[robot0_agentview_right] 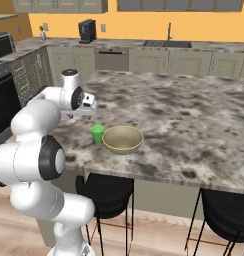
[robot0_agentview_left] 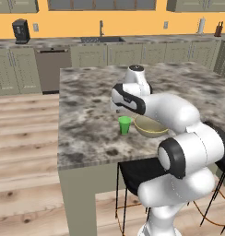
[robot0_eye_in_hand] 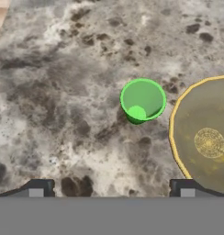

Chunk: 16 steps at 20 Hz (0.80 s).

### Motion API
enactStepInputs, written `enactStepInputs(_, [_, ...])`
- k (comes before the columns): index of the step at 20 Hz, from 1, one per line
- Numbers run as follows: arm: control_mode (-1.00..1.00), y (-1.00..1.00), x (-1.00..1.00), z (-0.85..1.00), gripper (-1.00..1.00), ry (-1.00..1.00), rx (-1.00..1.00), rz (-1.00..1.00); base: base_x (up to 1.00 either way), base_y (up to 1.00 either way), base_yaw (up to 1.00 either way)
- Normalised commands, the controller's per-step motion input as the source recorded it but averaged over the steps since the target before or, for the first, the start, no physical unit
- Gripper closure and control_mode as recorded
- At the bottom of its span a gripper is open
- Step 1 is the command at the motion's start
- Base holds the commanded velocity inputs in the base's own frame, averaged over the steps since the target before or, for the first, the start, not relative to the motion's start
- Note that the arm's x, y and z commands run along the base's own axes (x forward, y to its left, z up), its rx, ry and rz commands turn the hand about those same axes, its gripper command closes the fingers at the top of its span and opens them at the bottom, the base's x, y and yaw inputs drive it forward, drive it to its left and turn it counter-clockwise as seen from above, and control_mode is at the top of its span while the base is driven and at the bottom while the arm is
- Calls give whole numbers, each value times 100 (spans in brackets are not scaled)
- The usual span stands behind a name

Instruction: Place the cup inside the bowl on the dining table and move the bowl to any counter.

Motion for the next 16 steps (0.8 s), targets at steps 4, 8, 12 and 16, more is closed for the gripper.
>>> enactStepInputs(4, [-100,-18,13,-1,-100,-3,0,0,0,0,0])
enactStepInputs(8, [-100,-15,14,-2,-100,-4,0,0,0,0,0])
enactStepInputs(12, [-100,-17,9,-1,-100,0,-1,0,0,0,0])
enactStepInputs(16, [-100,-6,5,-8,-100,0,-4,0,0,0,0])
